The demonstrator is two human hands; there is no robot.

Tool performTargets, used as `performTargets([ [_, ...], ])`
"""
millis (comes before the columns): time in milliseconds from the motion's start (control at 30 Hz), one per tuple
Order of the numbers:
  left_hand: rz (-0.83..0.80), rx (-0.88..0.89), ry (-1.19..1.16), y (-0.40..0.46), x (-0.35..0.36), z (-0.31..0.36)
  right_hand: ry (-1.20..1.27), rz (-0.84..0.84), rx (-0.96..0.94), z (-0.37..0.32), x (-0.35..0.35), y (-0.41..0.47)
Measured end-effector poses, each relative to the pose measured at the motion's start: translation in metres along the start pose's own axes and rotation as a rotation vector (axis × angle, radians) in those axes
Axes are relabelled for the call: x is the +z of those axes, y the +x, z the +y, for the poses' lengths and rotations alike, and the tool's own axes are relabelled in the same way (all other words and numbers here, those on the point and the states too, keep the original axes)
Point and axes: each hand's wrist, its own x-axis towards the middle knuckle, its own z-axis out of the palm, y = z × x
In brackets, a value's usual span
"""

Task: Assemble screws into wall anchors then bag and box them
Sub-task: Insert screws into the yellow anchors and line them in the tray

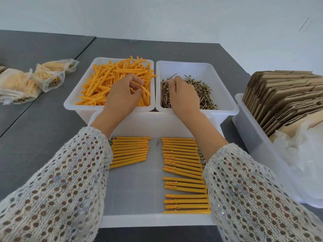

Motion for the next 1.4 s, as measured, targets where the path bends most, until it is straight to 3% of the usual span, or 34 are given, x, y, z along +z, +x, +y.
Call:
performTargets([
  [167, 0.014, 0.105, 0.06, -0.002, 0.001, 0.002, 0.086, 0.048, -0.104, -0.015, -0.004, -0.004],
  [500, -0.387, 0.056, 0.467, 0.007, 0.004, 0.001, -0.04, -0.086, -0.181, -0.022, 0.002, -0.014],
  [967, -0.056, 0.056, 0.112, -0.001, 0.004, 0.0, 0.054, -0.004, -0.179, -0.024, -0.001, -0.013],
  [1067, 0.016, 0.087, 0.083, -0.004, 0.002, 0.002, 0.223, 0.031, -0.091, -0.026, -0.002, -0.01],
  [1167, 0.04, 0.091, 0.111, -0.005, 0.002, 0.004, 0.635, 0.034, 0.092, -0.028, -0.006, -0.007],
  [1267, 0.006, 0.108, 0.178, -0.003, 0.002, 0.005, 0.937, 0.058, 0.218, -0.028, -0.013, -0.004],
  [1400, -0.07, 0.179, 0.223, -0.005, 0.0, 0.005, 1.175, 0.092, 0.249, -0.029, -0.022, -0.004],
])
